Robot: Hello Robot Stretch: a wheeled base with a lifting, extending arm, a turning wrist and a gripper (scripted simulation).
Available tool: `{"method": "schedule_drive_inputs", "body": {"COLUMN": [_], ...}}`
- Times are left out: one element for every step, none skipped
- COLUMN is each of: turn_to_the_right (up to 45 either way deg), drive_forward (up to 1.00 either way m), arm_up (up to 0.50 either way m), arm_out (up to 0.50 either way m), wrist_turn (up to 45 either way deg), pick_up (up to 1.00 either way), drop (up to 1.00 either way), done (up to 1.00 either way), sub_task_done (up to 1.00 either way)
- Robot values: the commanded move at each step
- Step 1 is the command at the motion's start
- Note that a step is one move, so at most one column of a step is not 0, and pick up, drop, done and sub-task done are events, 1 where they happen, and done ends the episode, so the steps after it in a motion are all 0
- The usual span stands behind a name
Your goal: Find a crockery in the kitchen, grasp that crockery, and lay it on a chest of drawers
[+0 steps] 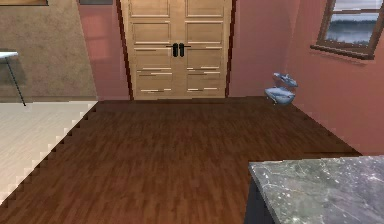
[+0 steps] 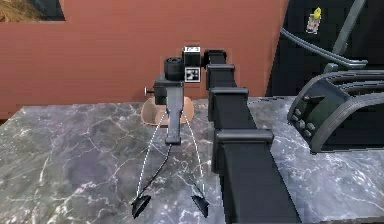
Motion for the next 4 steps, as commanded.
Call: {"method": "schedule_drive_inputs", "body": {"turn_to_the_right": [0.0, 0.0, 0.0, 0.0], "drive_forward": [0.0, 0.0, 0.0, 0.0], "arm_up": [0.0, 0.0, 0.0, 0.0], "arm_out": [0.0, 0.0, 0.0, 0.0], "wrist_turn": [45.0, 45.0, 45.0, 21.0], "pick_up": [0.0, 0.0, 0.0, 0.0], "drop": [0.0, 0.0, 0.0, 0.0], "done": [0.0, 0.0, 0.0, 0.0], "sub_task_done": [0.0, 0.0, 0.0, 0.0]}}
